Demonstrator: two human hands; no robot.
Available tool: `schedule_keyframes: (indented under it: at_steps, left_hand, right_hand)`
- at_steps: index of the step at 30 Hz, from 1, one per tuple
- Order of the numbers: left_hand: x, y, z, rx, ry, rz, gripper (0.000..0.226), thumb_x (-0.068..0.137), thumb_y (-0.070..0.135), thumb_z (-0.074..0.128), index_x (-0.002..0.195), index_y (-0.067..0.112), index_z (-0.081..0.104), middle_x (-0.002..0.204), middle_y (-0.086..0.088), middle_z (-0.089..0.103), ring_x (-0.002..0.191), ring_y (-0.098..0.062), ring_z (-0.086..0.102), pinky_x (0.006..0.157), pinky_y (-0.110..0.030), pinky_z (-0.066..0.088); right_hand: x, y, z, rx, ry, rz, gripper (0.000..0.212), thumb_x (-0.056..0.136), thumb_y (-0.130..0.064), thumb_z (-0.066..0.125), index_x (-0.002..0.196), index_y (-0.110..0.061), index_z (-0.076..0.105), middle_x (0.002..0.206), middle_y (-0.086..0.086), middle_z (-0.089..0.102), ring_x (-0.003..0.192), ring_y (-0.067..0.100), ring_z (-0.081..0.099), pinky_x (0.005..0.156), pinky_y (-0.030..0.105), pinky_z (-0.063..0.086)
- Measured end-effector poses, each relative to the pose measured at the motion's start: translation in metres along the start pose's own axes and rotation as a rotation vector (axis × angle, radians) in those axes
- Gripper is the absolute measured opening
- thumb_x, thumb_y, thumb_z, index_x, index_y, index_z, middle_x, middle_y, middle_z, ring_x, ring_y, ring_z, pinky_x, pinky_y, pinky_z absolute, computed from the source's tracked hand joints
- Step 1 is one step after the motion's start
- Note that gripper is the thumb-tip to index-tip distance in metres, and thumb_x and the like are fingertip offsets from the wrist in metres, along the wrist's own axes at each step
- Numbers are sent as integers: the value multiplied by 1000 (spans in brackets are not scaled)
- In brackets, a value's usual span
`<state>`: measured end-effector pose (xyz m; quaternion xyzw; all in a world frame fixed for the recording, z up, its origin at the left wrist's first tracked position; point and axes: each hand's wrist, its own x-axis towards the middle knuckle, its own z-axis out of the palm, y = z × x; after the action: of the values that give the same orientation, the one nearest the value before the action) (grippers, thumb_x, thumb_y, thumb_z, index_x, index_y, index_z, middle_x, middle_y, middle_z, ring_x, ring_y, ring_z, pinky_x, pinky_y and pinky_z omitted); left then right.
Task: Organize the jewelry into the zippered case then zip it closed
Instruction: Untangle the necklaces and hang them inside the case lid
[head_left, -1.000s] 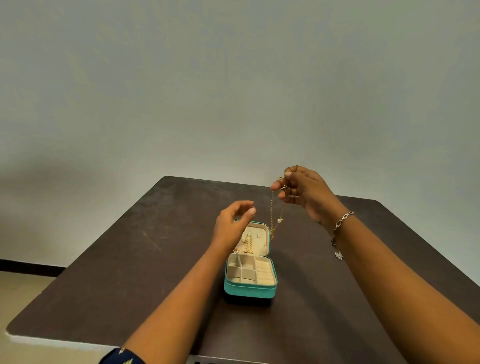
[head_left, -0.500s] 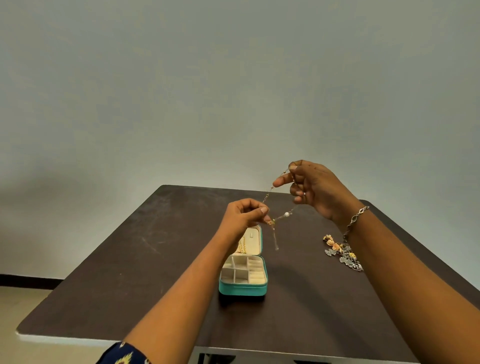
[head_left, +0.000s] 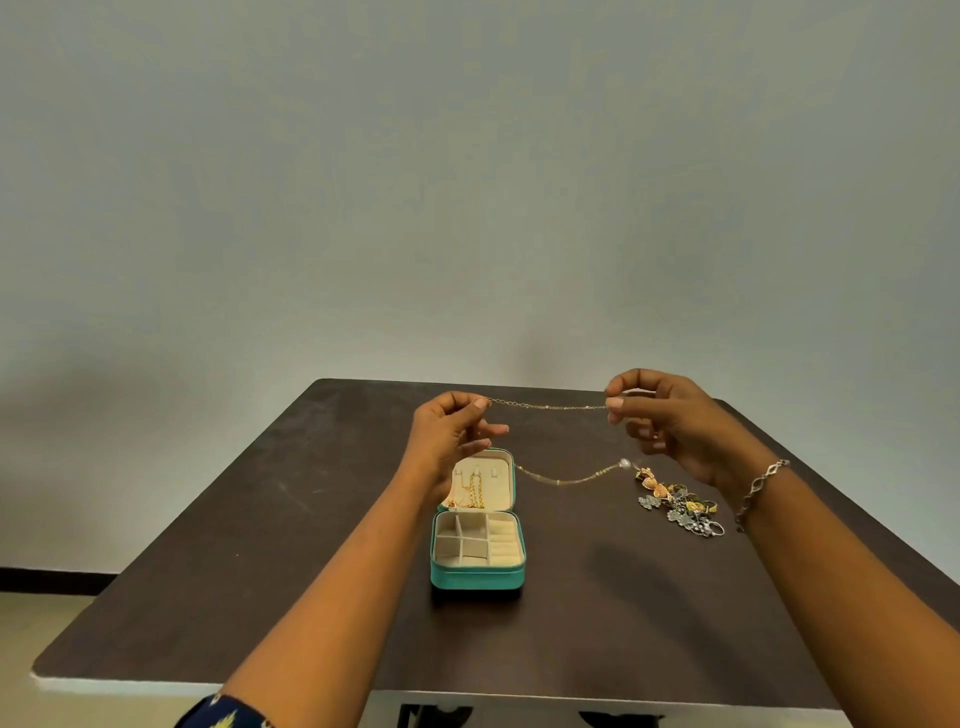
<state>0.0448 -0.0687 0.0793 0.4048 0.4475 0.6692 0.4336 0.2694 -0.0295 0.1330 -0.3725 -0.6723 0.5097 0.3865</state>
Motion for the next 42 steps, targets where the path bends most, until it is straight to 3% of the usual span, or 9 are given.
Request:
schedule_keyframes:
  at_steps: [4, 8, 14, 21, 26, 30, 34, 37, 42]
  left_hand:
    - [-2, 5, -4, -29, 18, -11, 8, 88, 7, 56, 81, 7, 60, 55, -1, 51, 45, -9, 55, 60, -27, 53]
    - [-3, 6, -6, 0, 6, -23, 8, 88, 9, 57, 81, 7, 61, 57, -1, 50, 45, -8, 47, 53, -22, 46]
    - [-3, 0, -6, 134, -74, 33, 9, 87, 6, 57, 80, 8, 63, 61, -1, 60, 53, -9, 49, 48, -16, 41]
    - [-5, 4, 11, 587, -351, 255, 14, 84, 6, 62, 79, 18, 66, 74, 6, 65, 62, 5, 59, 58, -11, 47]
    - [-8, 4, 26, 785, -464, 347, 9, 82, 9, 65, 85, 17, 69, 75, 10, 64, 65, 8, 57, 63, -8, 46]
    - [-11, -1, 33, 814, -440, 388, 7, 81, 8, 66, 86, 13, 69, 74, 6, 64, 60, 7, 56, 59, -8, 44]
    - [-13, -7, 34, 818, -381, 414, 6, 81, 7, 65, 85, 11, 65, 68, 7, 61, 60, 0, 58, 61, -11, 46]
    - [-14, -8, 36, 777, -367, 422, 6, 82, 8, 65, 86, 11, 63, 68, 8, 61, 57, 4, 57, 57, -8, 44]
    - [-16, -7, 38, 708, -367, 389, 8, 85, 8, 61, 90, 14, 59, 70, 3, 62, 60, -7, 59, 56, -13, 48]
  right_hand:
    - [-7, 10, -9, -92, -30, -15, 8, 82, -2, 60, 85, -9, 58, 66, 6, 58, 48, 8, 40, 42, 15, 33]
    - [-11, 23, -14, -120, -51, 54, 9, 84, -1, 58, 90, -7, 59, 63, 4, 56, 50, 11, 46, 44, 17, 40]
    - [-8, 35, -11, 383, 67, 263, 13, 86, 4, 50, 86, -3, 61, 56, 4, 62, 43, 9, 57, 40, 17, 47]
    - [-7, 38, 5, 633, 63, 305, 21, 88, 8, 42, 95, 6, 62, 79, 17, 71, 66, 20, 71, 54, 24, 57]
    - [-4, 32, 16, 514, -61, 274, 23, 89, 3, 45, 106, 0, 61, 99, 17, 70, 80, 22, 71, 59, 26, 58]
    - [-3, 26, 24, 329, -168, 258, 25, 84, -1, 56, 108, -2, 62, 96, 17, 69, 78, 24, 70, 60, 28, 58]
    - [-3, 23, 30, 151, -236, 228, 26, 79, 5, 61, 103, -5, 64, 93, 14, 69, 80, 24, 69, 65, 28, 58]
    - [-3, 21, 35, 6, -255, 164, 29, 77, 9, 62, 103, -3, 64, 93, 13, 67, 85, 20, 66, 64, 24, 56]
    - [-1, 22, 44, -142, -223, 74, 23, 79, 12, 59, 100, 3, 63, 82, 13, 68, 69, 15, 67, 53, 18, 50]
